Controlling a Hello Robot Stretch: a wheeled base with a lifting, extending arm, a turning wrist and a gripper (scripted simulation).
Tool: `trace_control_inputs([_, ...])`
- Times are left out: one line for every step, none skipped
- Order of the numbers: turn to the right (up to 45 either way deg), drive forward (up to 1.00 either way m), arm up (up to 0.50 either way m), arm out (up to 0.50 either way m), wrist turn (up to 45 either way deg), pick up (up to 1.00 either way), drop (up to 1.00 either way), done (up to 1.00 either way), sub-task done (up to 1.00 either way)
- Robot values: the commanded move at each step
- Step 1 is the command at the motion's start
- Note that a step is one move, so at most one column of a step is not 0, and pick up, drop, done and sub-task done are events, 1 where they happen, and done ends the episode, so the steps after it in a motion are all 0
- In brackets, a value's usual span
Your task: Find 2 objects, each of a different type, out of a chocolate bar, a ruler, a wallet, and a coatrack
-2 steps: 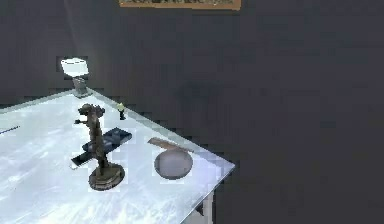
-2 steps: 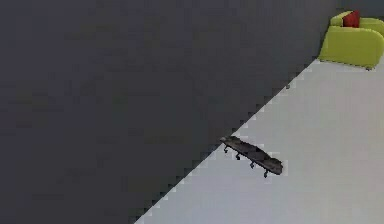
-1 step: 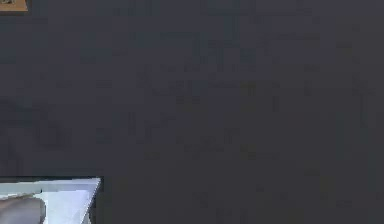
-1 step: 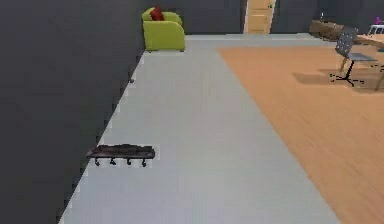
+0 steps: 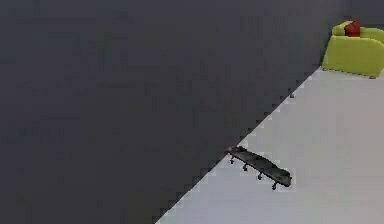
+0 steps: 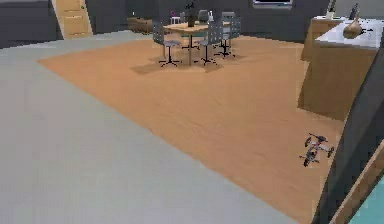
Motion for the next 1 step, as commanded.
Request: trace_control_inputs([39.0,0.00,0.00,0.00,0.0,0.00,0.00,0.00,0.00])
